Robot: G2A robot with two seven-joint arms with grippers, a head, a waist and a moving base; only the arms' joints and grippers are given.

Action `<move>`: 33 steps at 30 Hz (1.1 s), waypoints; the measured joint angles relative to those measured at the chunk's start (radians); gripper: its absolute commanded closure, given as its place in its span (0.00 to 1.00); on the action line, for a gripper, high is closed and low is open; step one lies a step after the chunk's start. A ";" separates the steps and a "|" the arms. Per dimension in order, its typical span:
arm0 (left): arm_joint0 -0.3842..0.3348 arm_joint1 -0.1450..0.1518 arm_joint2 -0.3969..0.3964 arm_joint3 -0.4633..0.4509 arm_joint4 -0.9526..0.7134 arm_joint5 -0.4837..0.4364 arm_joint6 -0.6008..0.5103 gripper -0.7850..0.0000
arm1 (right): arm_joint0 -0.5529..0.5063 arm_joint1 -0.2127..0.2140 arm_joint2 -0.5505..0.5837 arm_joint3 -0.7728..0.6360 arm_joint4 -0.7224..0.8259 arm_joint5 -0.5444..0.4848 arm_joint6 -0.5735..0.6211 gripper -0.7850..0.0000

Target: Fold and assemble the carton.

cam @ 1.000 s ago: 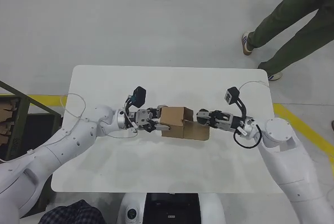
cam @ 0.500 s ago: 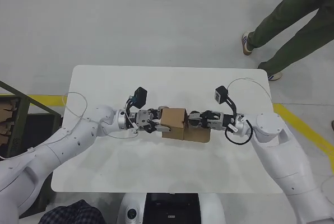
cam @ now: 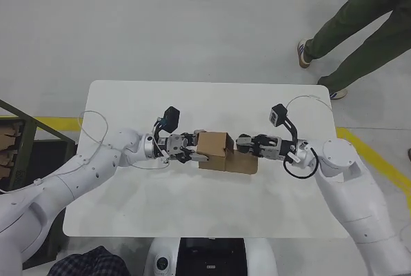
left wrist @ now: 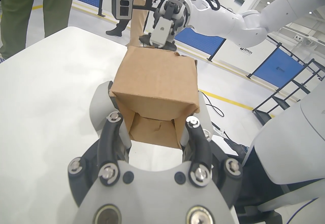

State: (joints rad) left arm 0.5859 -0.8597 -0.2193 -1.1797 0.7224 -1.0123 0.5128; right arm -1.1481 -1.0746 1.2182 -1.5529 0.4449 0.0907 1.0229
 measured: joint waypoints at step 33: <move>0.028 -0.003 -0.009 0.044 0.186 0.000 0.239 0.52 | 0.026 -0.028 -0.109 0.169 0.123 0.027 0.066 1.00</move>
State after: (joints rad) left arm 0.6137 -0.8629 -0.2284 -1.1360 0.9079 -1.0123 0.7518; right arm -1.1220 -1.1022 1.1092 -1.3844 0.5681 0.1181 1.0888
